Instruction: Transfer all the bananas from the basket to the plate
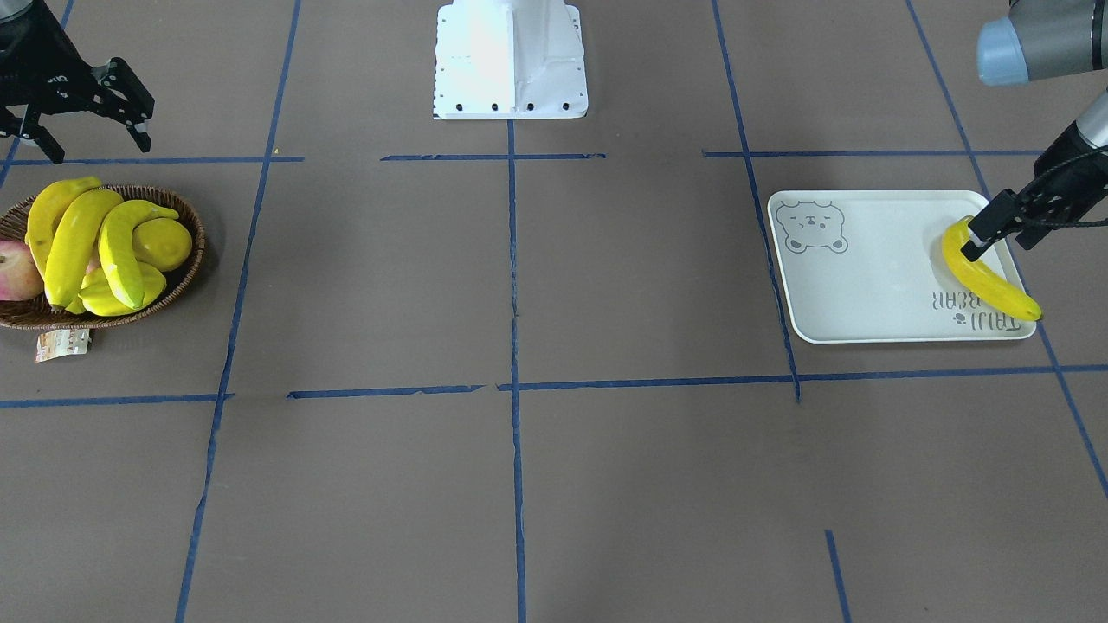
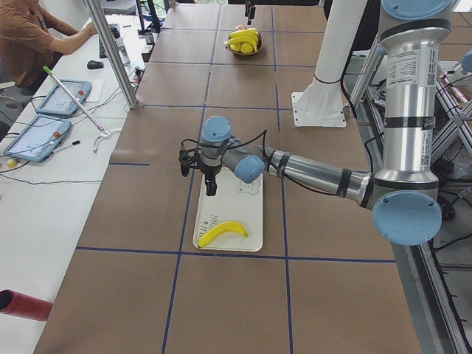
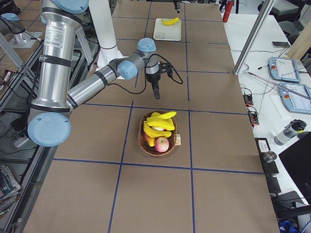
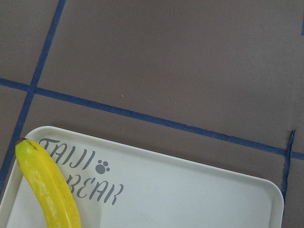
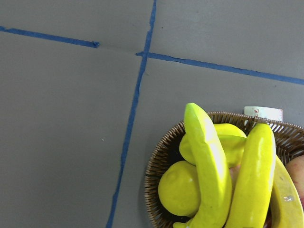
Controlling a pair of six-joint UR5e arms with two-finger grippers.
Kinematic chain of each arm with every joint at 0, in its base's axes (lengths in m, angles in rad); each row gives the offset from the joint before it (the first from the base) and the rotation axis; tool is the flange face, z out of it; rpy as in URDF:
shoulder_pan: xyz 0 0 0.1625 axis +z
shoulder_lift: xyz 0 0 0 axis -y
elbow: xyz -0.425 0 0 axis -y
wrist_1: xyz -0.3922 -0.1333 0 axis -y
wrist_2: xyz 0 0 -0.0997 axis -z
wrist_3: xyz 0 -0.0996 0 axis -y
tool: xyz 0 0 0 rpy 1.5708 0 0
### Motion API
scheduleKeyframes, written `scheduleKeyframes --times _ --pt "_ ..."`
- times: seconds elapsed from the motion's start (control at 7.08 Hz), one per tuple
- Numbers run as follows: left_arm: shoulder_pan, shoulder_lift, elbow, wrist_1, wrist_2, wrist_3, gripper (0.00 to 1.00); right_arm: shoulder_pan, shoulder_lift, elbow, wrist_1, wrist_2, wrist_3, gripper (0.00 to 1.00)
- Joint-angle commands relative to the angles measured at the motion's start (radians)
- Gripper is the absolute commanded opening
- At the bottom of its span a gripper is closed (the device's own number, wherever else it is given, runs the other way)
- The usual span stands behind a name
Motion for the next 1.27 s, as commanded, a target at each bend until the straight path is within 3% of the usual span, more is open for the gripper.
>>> scheduleKeyframes --times 0.0,0.28,0.42,0.85,1.13 --pt "0.003 -0.004 0.0 0.0 0.0 -0.001 1.0 0.119 -0.089 -0.177 0.25 0.129 -0.013 1.0" --pt "0.004 -0.011 -0.003 0.0 0.002 -0.002 1.0 0.116 -0.078 -0.262 0.265 0.116 -0.013 0.98" --pt "0.004 -0.013 -0.005 0.0 0.002 -0.002 1.0 0.116 -0.075 -0.279 0.265 0.116 -0.012 0.9" --pt "0.006 -0.022 -0.005 0.0 0.005 -0.001 1.0 0.109 -0.075 -0.317 0.257 0.125 -0.004 0.79" --pt "0.006 -0.022 -0.003 0.0 0.005 -0.001 1.0 0.066 -0.057 -0.325 0.257 0.128 -0.002 0.79"
